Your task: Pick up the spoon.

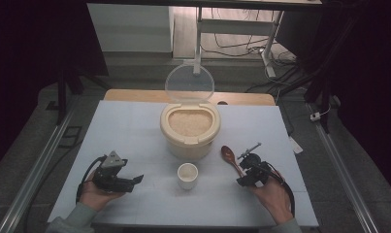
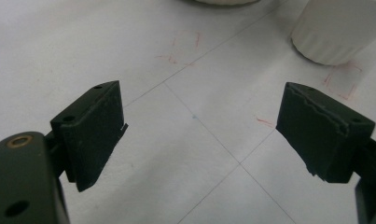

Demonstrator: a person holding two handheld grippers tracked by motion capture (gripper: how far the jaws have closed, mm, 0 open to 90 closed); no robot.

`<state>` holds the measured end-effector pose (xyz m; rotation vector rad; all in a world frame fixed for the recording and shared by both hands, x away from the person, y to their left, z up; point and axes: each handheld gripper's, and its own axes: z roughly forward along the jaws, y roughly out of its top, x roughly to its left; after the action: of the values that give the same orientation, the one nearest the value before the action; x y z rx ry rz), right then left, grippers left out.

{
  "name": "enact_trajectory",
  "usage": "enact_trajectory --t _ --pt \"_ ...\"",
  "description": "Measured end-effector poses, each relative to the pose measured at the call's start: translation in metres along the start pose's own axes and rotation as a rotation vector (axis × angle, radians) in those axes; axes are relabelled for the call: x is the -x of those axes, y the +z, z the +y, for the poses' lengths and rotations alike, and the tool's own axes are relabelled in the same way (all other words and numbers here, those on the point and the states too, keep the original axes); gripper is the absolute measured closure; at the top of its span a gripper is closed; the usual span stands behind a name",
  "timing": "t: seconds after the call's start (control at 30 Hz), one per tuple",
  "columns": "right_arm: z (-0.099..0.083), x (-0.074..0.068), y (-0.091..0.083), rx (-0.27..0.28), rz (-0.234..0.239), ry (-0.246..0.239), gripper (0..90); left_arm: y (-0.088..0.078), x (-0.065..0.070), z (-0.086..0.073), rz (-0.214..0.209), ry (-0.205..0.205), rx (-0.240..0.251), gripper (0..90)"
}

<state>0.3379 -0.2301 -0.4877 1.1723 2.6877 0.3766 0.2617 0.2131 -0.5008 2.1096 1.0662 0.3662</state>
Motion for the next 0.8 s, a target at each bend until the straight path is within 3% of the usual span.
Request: enact_trajectory --t 0.23,0.6,0.8 --pt "0.006 -0.001 0.006 -0.035 -0.024 0.002 60.0 0.001 -0.001 0.0 0.002 -0.004 -0.004 14.6" --pt "0.017 0.0 0.011 -0.09 -0.012 0.036 77.2 0.002 0.001 -0.001 0.002 0.006 -0.01 14.5" --pt "0.018 -0.001 0.01 -0.093 -0.029 0.062 78.6 0.003 0.0 -0.002 0.001 0.005 -0.013 14.5"
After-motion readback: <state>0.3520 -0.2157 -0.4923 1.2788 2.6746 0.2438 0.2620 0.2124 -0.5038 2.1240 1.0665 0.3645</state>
